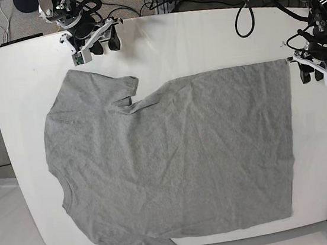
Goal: Fold the T-shirt properly
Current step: 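Move both grippers down toward the shirt's collar-side corners, then grasp the grey shirt's collar-side corners with both grippers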
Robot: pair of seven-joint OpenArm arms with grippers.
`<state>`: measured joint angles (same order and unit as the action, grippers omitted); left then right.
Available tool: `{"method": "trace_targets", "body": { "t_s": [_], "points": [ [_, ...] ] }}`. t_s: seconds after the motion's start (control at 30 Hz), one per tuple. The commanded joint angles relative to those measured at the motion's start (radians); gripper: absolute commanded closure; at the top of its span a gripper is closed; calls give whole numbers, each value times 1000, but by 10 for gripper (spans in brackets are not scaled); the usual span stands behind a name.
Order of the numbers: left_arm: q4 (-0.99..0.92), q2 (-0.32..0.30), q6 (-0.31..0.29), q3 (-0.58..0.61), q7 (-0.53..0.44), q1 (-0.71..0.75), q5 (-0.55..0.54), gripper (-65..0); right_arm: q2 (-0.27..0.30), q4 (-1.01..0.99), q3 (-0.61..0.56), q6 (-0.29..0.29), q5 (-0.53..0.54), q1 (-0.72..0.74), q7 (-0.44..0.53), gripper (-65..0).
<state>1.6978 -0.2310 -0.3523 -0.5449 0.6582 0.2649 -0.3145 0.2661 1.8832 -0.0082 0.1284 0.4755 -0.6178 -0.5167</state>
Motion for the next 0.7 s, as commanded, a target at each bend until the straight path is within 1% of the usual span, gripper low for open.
{"method": "trace_targets", "body": {
  "t_s": [0.0, 0.13, 0.4, 0.43, 0.5, 0.57, 0.6, 0.63, 0.67],
  "points": [
    [-8, 18, 3, 1, -2, 35, -5, -237, -3, 8, 7, 1, 18, 51, 20, -306],
    [-5, 18, 3, 3, -4, 49, -12, -237, -4, 22, 27, 1, 18, 49, 30, -306],
    [-3, 18, 0, 3, -7, 50, -13, -238, -4, 42, 27, 1, 19, 48, 31, -306],
    [-2, 18, -3, 3, -7, 50, -13, -238, -6, 43, 29, 1, 32, 48, 31, -306],
    [-2, 18, -46, -10, -7, 47, -13, -239, -12, 42, 64, 3, 85, 48, 31, -307],
    [-2, 20, -101, -51, -7, 44, -13, -239, -20, 40, 112, 3, 151, 45, 31, -307],
    [-2, 20, -120, -65, -7, 35, -13, -239, -23, 39, 139, 3, 182, 42, 31, -307],
    [-2, 20, -135, -77, -5, 26, -13, -241, -23, 39, 170, 10, 208, 39, 31, -307],
    [-2, 20, -150, -90, -4, 24, -13, -241, -23, 39, 196, 30, 233, 34, 30, -308]
  ]
}}
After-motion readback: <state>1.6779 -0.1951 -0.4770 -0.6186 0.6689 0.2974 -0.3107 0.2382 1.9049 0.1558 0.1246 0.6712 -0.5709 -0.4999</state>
